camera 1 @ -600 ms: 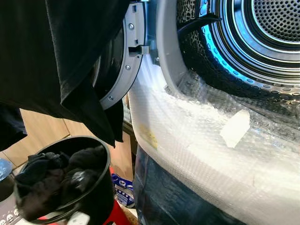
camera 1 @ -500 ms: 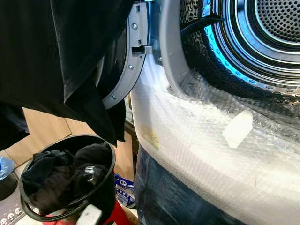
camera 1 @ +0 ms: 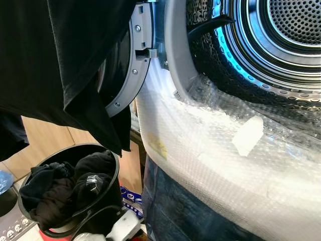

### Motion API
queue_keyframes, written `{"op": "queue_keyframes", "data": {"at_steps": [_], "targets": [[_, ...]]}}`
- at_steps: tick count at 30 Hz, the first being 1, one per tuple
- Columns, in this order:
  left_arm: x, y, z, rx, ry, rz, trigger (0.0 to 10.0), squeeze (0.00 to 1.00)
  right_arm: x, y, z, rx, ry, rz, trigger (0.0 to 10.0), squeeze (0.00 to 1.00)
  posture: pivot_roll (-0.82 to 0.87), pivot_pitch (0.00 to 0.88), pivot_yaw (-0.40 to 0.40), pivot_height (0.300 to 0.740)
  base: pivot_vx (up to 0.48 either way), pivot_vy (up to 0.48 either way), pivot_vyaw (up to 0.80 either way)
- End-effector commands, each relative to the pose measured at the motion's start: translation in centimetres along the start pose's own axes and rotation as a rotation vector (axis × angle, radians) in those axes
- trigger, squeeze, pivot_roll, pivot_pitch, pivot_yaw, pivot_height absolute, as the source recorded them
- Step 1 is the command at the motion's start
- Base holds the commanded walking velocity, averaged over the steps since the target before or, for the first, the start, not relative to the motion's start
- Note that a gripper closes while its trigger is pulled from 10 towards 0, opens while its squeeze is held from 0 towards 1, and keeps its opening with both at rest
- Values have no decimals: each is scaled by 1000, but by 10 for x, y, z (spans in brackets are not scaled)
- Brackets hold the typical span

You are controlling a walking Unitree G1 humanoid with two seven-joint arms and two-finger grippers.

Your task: Clothes washing

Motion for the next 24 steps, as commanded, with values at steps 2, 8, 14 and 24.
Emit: {"op": "queue_keyframes", "data": {"at_steps": [2, 8, 14, 24], "targets": [[28, -7, -3, 53, 31, 109, 10000, 0, 5, -5, 0, 18, 10, -9, 10000, 0, 195, 0, 7, 740, 0, 0, 0], [69, -19, -29, 191, 46, 231, 10000, 0, 0, -5, 0, 19, -2, -29, 10000, 0, 204, 0, 10, 740, 0, 0, 0], [100, -28, -56, 364, 87, 289, 10000, 0, -3, -6, 0, 19, -9, -39, 10000, 0, 212, 0, 18, 740, 0, 0, 0], [83, -83, -130, 1000, -23, 9, 10000, 0, -5, -10, 0, 27, -13, -60, 10000, 0, 233, 0, 21, 740, 0, 0, 0]]}}
Point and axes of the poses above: a point about 5 cm out from each wrist's last joint towards the gripper, its own z axis pointing out of the wrist towards the gripper, its own x axis along the axis of the wrist's last joint, y = z × x, the point moved 4 cm from there along z, pointing out of the wrist towards the gripper, and after that the axes turned 6 degrees about z, right-handed, at the moved point
